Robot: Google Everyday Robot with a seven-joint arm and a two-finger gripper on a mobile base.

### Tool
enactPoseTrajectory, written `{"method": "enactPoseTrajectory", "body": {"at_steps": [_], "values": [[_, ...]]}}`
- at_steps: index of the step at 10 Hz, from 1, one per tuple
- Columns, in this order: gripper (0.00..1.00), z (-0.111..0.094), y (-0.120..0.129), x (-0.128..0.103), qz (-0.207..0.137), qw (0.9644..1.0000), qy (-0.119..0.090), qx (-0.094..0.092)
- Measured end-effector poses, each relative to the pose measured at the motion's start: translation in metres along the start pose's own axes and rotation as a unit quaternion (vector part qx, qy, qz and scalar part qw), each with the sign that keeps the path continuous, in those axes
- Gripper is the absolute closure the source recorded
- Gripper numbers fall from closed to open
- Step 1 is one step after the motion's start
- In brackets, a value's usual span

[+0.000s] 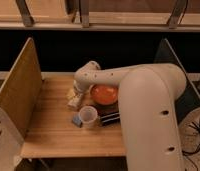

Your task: Place the bottle in the ceramic bowl

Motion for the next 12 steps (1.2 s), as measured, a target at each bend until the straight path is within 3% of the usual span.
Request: {"method": "enactPoseTrajectory", "body": {"at_steps": [3, 5, 9, 12], "values": [[0.25, 0.021, 0.019, -0.001, -0.005, 0.9998, 0.014, -0.014], [0.25, 0.035, 0.019, 0.004, 0.001, 0.9995, 0.028, -0.013], [0.25, 0.044, -0.015, 0.005, 0.035, 0.9980, 0.046, 0.027], [0.25, 0.062, -0.020, 0.006, 0.048, 0.9964, 0.061, 0.035]]}}
